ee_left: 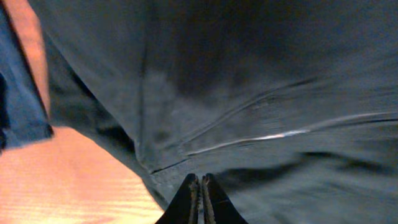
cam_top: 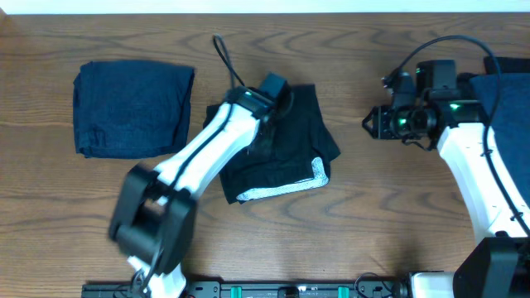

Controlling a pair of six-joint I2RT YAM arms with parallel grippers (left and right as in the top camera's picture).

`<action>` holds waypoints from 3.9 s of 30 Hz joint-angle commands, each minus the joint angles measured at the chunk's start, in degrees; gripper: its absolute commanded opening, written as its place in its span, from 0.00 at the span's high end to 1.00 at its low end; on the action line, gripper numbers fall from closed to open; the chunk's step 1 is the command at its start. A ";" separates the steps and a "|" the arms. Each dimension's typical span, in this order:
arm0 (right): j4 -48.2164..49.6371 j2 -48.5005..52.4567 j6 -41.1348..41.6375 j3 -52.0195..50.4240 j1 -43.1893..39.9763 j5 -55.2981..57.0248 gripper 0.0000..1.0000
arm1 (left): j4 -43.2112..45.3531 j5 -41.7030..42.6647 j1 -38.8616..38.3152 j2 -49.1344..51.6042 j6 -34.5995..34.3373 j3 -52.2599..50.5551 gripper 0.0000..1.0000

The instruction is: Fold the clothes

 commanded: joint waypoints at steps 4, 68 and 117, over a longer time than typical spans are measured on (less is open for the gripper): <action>1.79 0.76 0.02 -4.02 4.50 -0.94 0.99 | 2.03 4.66 0.00 -3.58 -5.05 0.96 0.89; 8.72 11.61 14.56 -14.99 12.17 -2.47 0.99 | 10.10 10.16 5.20 10.36 -3.65 -1.84 0.94; 25.62 9.92 27.32 -15.54 19.91 -2.67 0.99 | 9.42 10.34 5.73 10.29 -3.26 -1.84 0.94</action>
